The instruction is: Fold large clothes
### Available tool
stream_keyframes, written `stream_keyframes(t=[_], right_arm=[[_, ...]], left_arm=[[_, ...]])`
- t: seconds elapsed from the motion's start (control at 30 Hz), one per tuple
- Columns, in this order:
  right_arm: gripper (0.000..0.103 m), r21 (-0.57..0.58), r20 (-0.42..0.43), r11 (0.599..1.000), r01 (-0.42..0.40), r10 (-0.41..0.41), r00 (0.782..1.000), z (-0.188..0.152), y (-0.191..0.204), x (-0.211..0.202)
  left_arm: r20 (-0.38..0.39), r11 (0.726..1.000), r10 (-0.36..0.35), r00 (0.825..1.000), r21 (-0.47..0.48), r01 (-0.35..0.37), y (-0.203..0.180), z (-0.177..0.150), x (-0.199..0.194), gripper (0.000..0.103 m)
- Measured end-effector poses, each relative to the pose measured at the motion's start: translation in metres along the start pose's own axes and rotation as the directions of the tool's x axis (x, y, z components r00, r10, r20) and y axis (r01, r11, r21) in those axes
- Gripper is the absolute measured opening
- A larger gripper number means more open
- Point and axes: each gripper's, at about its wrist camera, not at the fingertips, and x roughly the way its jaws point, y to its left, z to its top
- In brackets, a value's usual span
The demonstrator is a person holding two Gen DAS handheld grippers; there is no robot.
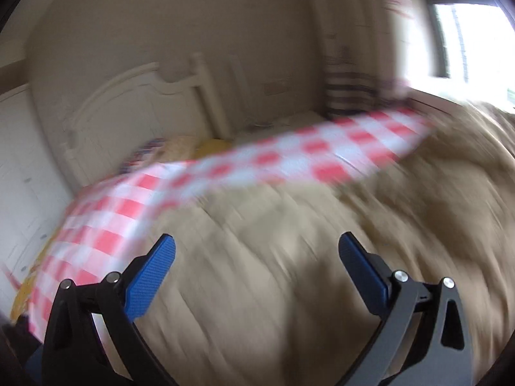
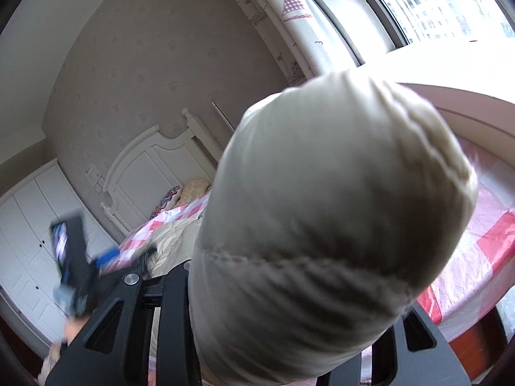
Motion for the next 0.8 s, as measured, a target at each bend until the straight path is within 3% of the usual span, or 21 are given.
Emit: stream_keyframes(t=[0.07,0.1,0.17,0.23,0.3,0.4,0.47,0.53,0.63,0.67,0.73,0.77,0.8], right_arm=[[0.04,-0.014,-0.003,1.0,0.009,-0.009,1.0,0.002,0.008,0.002],[0.04,-0.04,-0.008,0.999,0.019,-0.02,1.0,0.0,0.02,0.002],[0.04,-0.109,0.014,0.993,0.044,-0.043,0.999,0.0,0.044,0.0],[0.04,-0.18,0.037,0.982,0.057,-0.051,0.998,0.003,0.07,0.0],[0.04,-0.272,0.064,0.959,0.08,-0.064,0.996,0.004,0.102,0.001],[0.04,-0.463,0.116,0.876,0.135,-0.091,0.989,-0.006,0.164,0.011],[0.041,-0.594,0.152,0.787,0.166,-0.093,0.984,-0.023,0.211,0.025],[0.043,-0.694,0.158,0.699,0.173,-0.086,0.984,-0.039,0.247,0.046],[0.05,-0.857,0.153,0.486,0.173,-0.08,0.985,-0.087,0.303,0.092],[0.053,-0.918,0.145,0.357,0.171,-0.099,0.984,-0.119,0.323,0.114],[0.063,-0.984,0.139,0.085,0.153,-0.15,0.979,-0.183,0.341,0.152],[0.065,-0.987,0.149,-0.091,0.135,-0.177,0.973,-0.224,0.341,0.171],[0.065,-0.959,0.194,-0.241,0.147,-0.181,0.964,-0.259,0.335,0.183]], left_arm=[[-0.018,0.995,-0.057,0.998,0.083,0.059,-0.022,-0.03,-0.003,0.101],[-0.005,0.993,-0.053,0.999,0.105,0.053,-0.029,-0.041,-0.003,0.101],[0.029,0.996,-0.063,0.998,0.069,0.06,-0.023,-0.051,-0.007,0.101],[-0.02,0.993,-0.108,0.994,0.052,0.109,-0.013,-0.047,-0.006,0.101],[-0.062,0.977,-0.194,0.979,0.073,0.198,0.0,-0.047,-0.018,0.101],[-0.089,0.913,-0.383,0.92,0.112,0.391,0.029,-0.06,-0.044,0.101],[-0.089,0.884,-0.455,0.886,0.074,0.462,0.066,-0.072,-0.057,0.101],[-0.017,0.908,-0.417,0.909,-0.046,0.416,0.129,-0.085,-0.07,0.101],[0.046,0.924,-0.293,0.955,-0.244,0.296,0.217,-0.097,-0.083,0.1],[0.059,0.914,-0.227,0.972,-0.332,0.233,0.254,-0.101,-0.088,0.1],[0.088,0.881,-0.161,0.983,-0.437,0.183,0.302,-0.105,-0.1,0.1],[0.108,0.869,-0.141,0.984,-0.463,0.175,0.315,-0.104,-0.106,0.1],[0.126,0.863,-0.132,0.983,-0.474,0.176,0.324,-0.101,-0.112,0.1]])
